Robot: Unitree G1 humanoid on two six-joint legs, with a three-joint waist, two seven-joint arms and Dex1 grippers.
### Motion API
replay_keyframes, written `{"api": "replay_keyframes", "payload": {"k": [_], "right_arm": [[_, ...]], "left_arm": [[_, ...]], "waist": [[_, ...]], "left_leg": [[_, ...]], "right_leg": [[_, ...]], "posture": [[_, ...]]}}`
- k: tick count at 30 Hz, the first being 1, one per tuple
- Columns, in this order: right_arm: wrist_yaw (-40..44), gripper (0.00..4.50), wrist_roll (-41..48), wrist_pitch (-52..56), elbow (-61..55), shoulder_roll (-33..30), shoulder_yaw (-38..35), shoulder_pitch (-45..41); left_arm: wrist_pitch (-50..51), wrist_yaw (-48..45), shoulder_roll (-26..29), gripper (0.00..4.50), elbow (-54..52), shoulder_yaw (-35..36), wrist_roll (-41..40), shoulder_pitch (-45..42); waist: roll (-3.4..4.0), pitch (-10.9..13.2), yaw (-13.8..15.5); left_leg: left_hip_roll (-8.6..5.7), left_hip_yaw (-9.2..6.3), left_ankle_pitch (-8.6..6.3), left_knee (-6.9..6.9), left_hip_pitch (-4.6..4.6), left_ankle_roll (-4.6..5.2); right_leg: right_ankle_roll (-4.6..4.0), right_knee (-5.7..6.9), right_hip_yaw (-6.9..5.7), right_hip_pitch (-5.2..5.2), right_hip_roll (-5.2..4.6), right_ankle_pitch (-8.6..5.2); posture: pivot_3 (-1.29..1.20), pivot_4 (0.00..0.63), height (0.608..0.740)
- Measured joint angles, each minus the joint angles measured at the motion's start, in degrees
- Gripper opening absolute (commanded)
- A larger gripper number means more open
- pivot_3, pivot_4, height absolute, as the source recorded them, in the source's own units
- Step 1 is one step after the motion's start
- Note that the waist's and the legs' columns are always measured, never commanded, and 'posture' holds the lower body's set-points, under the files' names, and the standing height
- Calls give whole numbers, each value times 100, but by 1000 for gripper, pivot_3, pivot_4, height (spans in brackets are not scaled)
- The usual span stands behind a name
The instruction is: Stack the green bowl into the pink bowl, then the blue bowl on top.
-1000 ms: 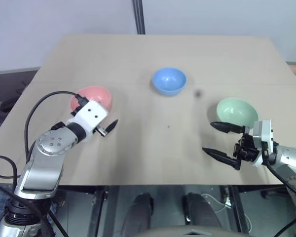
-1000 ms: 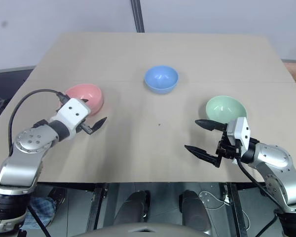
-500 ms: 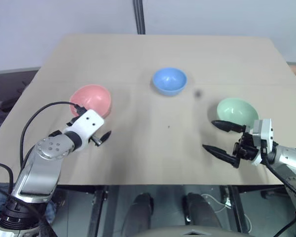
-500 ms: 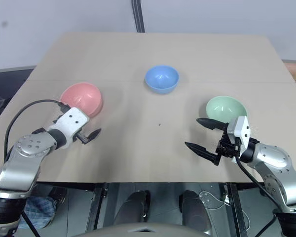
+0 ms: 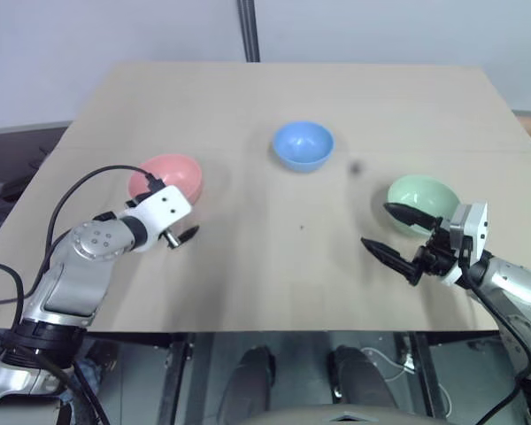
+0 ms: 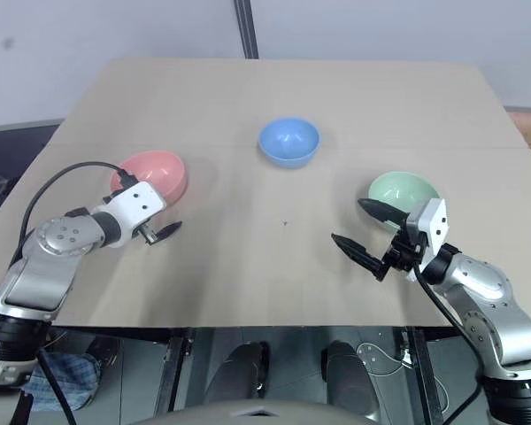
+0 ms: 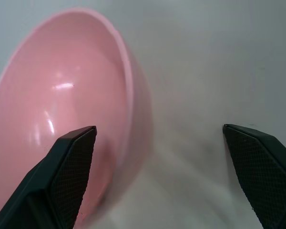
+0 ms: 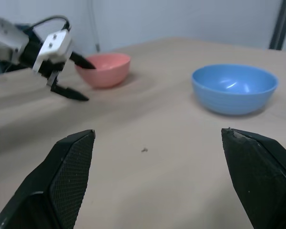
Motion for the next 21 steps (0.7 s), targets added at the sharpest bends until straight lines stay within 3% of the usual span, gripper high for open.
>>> {"api": "replay_keyframes", "payload": {"k": [12,16,21], "right_arm": [[-342,4446,62,-47,-73,198,-176,377],[-413,4500,106,-16,-212,187,-182,473],[-459,4500,172,96,-292,125,-184,491]], "left_arm": [[-938,-163,-40,4500,762,-371,376,-526],[-1144,-249,-59,3199,901,-457,453,-566],[-1202,-270,-172,707,1059,-553,490,-594]], "waist": [[19,-12,28],[28,-17,20],[27,-17,14]], "left_leg": [[-2,-2,1,1,5,1],[-2,0,1,1,7,1],[0,0,1,2,7,1]], "right_leg": [[0,9,-1,3,1,0],[0,9,1,3,1,0],[1,9,2,3,3,0]], "posture": [[0,150,740],[0,150,740],[0,150,740]]}}
